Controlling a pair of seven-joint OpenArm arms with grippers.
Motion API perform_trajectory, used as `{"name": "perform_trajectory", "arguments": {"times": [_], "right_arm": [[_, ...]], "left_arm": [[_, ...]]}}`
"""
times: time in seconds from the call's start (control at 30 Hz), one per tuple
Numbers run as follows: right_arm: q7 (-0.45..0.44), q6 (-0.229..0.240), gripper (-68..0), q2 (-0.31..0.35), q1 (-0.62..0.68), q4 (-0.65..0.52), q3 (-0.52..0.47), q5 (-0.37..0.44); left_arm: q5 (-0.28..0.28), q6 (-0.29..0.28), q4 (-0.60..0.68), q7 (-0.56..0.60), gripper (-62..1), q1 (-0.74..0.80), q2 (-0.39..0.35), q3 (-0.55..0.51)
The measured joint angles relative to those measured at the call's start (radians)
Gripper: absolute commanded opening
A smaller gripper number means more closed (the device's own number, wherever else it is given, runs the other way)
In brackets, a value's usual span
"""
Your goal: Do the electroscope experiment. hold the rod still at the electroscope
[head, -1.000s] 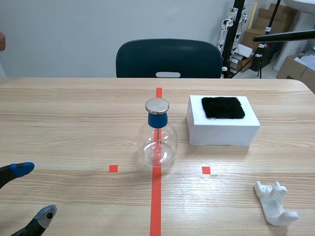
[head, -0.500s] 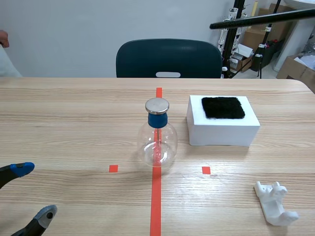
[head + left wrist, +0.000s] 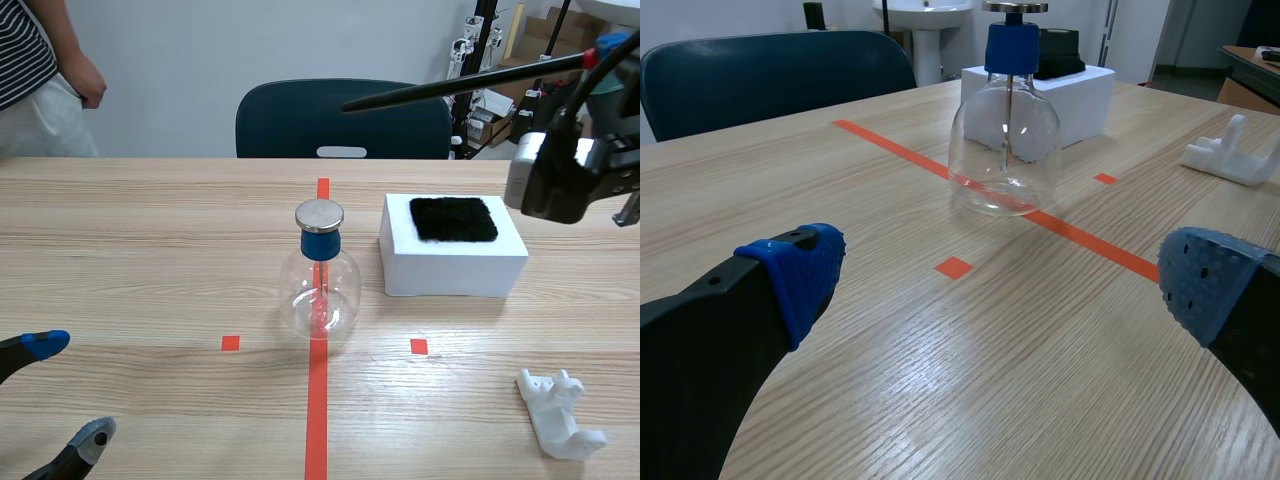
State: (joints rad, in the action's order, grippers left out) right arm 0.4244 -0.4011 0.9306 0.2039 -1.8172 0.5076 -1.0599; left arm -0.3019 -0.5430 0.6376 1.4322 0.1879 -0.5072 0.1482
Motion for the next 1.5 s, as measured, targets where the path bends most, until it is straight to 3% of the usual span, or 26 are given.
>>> {"name": "perform_trajectory", "arguments": {"times": [0.1, 0.43, 0.57, 1.5], "right_arm": [[0.003, 0.065, -67.3, -0.037, -0.061, 0.042, 0.063, -0.017], [-0.024, 0.072, -67.3, -0.13, -0.104, 0.109, 0.146, -0.078], [-0.022, 0.103, -67.3, -0.143, -0.104, 0.128, 0.162, -0.09], [-0.012, 0.102, -67.3, -0.143, -0.104, 0.138, 0.168, -0.13]], "left_arm": [[0.0, 0.0, 0.0, 0.0, 1.4, 0.0, 0.0, 0.0], [0.0, 0.0, 0.0, 0.0, 1.4, 0.0, 0.0, 0.0], [0.0, 0.0, 0.0, 0.0, 1.4, 0.0, 0.0, 0.0], [0.0, 0.0, 0.0, 0.0, 1.4, 0.0, 0.0, 0.0]]}}
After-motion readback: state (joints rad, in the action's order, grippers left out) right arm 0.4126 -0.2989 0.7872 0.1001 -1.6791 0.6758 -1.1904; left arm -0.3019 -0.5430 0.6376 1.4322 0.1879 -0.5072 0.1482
